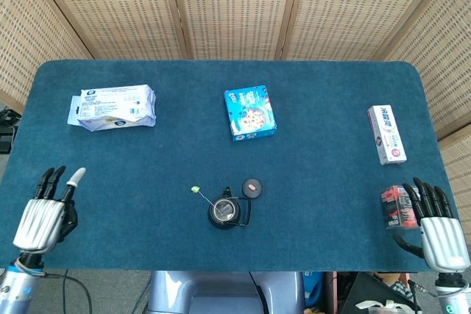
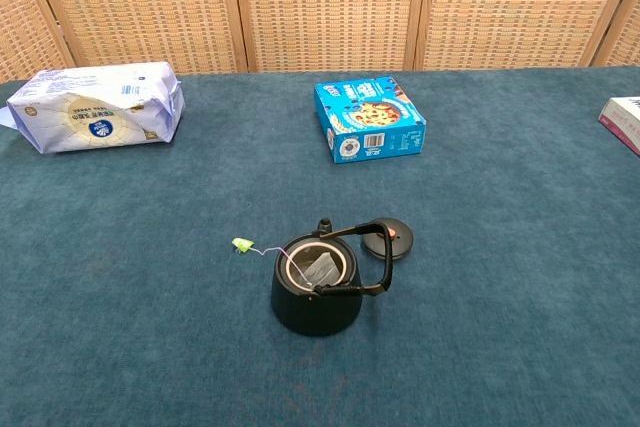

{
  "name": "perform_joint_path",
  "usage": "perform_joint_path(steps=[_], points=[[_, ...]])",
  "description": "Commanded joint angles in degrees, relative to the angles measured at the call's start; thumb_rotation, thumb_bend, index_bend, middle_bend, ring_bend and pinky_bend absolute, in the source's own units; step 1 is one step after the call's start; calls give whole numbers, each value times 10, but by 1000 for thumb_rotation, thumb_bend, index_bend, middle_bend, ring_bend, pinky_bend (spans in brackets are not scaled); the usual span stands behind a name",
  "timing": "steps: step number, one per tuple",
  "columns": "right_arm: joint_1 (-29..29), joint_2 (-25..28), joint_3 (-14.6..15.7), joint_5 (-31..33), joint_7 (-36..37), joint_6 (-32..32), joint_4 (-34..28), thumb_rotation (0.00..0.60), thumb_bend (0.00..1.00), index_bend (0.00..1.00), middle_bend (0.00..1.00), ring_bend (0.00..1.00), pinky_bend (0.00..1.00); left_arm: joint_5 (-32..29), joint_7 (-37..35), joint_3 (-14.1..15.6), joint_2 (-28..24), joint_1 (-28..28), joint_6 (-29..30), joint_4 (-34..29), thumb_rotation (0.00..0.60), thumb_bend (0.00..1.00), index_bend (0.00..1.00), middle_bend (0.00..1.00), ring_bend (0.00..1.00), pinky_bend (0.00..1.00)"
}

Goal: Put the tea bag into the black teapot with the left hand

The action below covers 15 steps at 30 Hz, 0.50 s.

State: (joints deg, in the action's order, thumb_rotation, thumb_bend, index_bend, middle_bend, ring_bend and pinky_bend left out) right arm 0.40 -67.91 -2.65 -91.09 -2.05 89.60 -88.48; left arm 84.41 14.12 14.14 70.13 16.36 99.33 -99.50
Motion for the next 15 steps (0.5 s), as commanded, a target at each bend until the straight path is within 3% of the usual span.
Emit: perform_joint_path(steps=[1, 5, 15], points=[[0, -1, 0, 0, -3, 2, 0, 600, 0, 0, 0, 0, 0, 6, 1, 1, -5, -14, 1, 6, 600, 296, 0, 0, 0, 0], [0, -3, 1, -1, -2, 3, 1, 600, 0, 0, 0, 0, 0, 10, 15, 1, -12, -32, -7, 8, 600, 251, 0, 0, 0, 0], [1, -6, 2, -3, 1, 6, 6, 600, 0, 0, 0, 0, 0, 5, 32, -22, -17, -70, -21, 2, 600, 247, 0, 0, 0, 0]])
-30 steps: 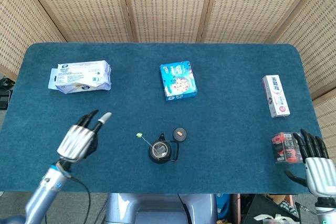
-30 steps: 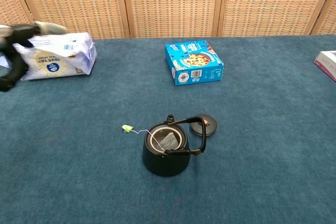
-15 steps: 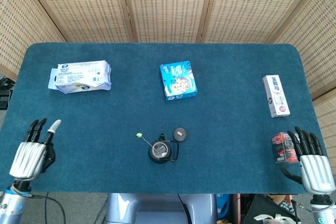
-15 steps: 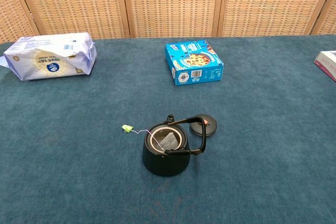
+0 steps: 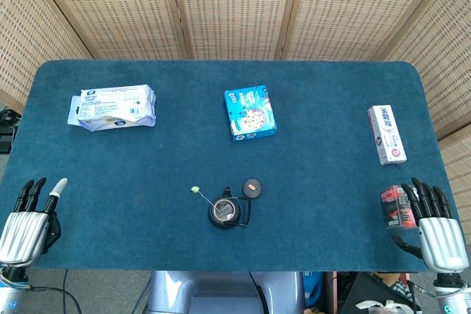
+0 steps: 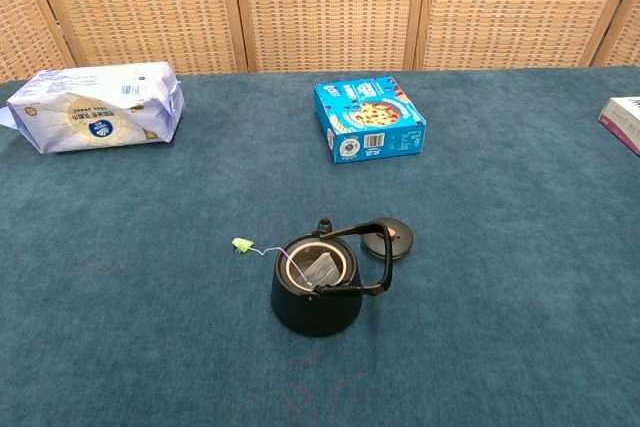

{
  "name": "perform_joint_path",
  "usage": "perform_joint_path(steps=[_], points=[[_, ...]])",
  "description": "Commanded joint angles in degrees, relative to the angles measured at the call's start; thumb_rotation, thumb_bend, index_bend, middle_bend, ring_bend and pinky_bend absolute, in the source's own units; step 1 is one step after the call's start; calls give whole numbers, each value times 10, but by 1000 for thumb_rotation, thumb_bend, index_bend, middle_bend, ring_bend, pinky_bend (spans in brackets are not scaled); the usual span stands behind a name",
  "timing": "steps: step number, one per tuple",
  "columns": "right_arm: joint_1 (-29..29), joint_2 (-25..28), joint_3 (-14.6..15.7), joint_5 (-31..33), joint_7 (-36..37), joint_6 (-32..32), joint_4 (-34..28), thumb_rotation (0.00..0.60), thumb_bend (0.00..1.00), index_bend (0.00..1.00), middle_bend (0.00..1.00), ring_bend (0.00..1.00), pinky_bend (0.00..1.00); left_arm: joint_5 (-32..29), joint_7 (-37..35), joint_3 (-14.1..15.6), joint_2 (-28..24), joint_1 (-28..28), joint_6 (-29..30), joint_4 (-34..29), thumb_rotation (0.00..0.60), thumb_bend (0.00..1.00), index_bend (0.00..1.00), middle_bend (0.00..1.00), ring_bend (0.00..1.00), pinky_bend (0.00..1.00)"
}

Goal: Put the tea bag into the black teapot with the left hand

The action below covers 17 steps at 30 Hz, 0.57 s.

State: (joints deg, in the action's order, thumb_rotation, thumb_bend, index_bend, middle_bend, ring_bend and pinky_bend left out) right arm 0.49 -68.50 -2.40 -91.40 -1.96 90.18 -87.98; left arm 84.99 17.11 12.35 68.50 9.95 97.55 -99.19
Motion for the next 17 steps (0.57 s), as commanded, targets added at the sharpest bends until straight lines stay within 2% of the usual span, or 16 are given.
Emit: perform_joint_path(steps=[1, 17], points=[[1, -1, -1, 1, -1, 0, 1, 600, 0, 0, 0, 0, 0, 0, 2, -6, -1, -10, -5, -1, 600, 246, 0, 0, 0, 0], [4, -5, -1, -1, -6, 3, 3, 600, 0, 0, 0, 0, 0, 27, -10, -43, 0, -43, -14, 8, 600, 239, 0, 0, 0, 0]])
